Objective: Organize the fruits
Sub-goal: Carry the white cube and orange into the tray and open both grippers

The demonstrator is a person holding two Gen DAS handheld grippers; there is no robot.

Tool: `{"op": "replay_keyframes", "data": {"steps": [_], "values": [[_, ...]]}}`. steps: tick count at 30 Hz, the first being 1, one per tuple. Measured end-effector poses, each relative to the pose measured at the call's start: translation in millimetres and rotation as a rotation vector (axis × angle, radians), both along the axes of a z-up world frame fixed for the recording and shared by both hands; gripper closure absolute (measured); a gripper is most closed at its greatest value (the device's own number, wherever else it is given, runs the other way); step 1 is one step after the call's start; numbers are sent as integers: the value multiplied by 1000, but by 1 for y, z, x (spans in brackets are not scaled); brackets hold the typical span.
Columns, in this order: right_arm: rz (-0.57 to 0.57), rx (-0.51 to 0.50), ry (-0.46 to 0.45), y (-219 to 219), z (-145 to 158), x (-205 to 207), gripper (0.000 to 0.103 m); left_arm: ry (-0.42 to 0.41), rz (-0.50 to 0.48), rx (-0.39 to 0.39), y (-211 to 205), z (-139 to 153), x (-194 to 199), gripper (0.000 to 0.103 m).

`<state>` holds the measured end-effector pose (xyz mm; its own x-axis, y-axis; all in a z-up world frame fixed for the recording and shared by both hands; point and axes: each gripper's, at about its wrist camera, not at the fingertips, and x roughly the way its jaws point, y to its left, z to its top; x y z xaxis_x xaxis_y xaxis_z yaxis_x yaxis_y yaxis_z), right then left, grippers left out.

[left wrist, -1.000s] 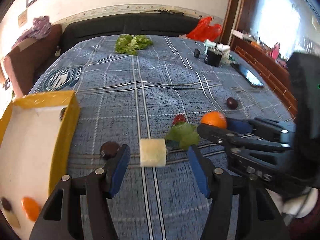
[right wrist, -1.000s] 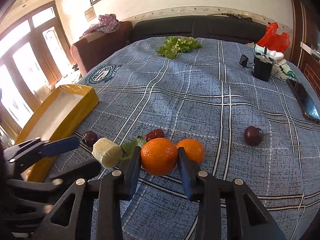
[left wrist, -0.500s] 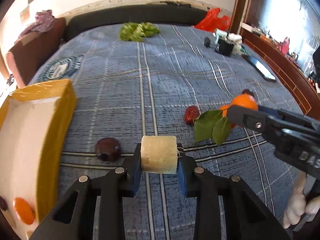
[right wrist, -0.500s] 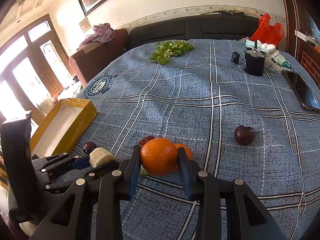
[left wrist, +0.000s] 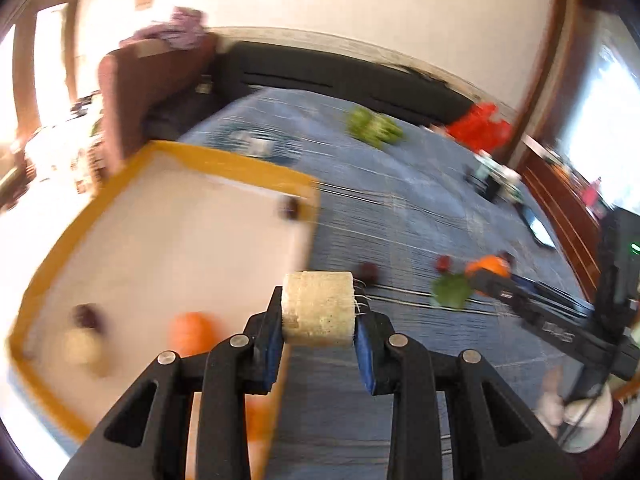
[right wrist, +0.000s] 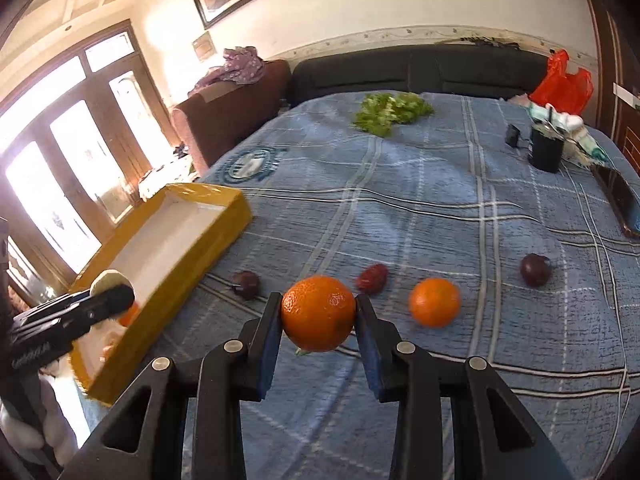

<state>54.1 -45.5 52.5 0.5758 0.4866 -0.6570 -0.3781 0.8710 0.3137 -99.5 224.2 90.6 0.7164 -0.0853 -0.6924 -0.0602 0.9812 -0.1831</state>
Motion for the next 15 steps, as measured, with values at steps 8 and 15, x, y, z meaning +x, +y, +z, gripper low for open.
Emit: {"op": "replay_keyframes", "data": {"steps": [8,15], "values": [[163,63,-18,74,43,-21,63,4,227,35,80,-6,-30,73],[279,4,42,155,29,-19,63,38,260,-38,119,-28,-31,71]]}}
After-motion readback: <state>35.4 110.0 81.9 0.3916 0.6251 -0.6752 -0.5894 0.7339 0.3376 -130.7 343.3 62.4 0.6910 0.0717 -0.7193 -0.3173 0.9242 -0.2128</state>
